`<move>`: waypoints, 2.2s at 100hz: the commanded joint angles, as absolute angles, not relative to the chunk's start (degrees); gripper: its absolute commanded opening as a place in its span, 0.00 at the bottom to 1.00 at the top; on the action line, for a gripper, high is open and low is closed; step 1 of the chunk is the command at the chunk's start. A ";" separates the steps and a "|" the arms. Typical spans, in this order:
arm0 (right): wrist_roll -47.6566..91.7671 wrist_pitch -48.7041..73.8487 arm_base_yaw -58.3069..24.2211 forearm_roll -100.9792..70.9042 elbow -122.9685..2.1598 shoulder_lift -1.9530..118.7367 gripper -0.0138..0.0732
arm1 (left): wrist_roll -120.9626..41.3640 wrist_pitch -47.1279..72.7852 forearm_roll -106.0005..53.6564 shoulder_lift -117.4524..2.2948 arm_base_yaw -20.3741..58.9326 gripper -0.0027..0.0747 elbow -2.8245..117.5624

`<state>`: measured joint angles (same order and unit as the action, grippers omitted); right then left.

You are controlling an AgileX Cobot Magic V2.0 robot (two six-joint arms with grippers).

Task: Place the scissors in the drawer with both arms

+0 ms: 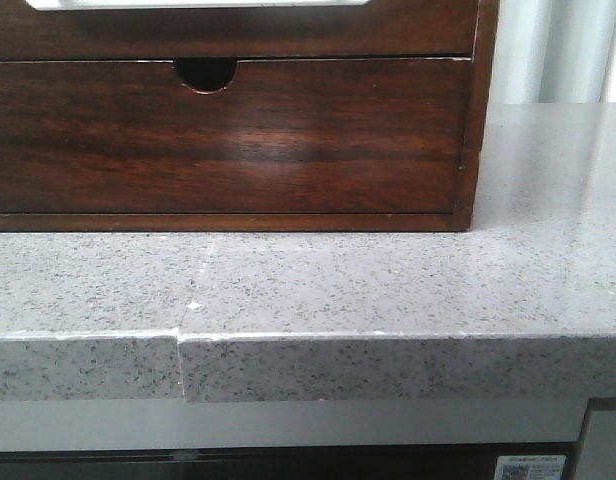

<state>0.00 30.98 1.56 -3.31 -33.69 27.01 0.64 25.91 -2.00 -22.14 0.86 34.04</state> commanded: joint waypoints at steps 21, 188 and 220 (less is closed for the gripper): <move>0.39 27.45 1.94 -2.67 -35.81 27.89 0.08 | 1.06 21.79 -2.49 -23.86 1.11 0.01 36.12; 0.39 27.55 1.94 1.94 -35.81 28.11 0.76 | 0.67 21.45 -48.02 -28.90 1.11 0.59 34.37; 0.39 27.30 1.94 1.84 -35.81 28.31 0.76 | -24.67 31.64 -79.00 -40.44 1.11 0.59 34.37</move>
<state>0.00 31.70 1.56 1.80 -33.90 27.34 -17.26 30.82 -67.55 -37.15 0.86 32.94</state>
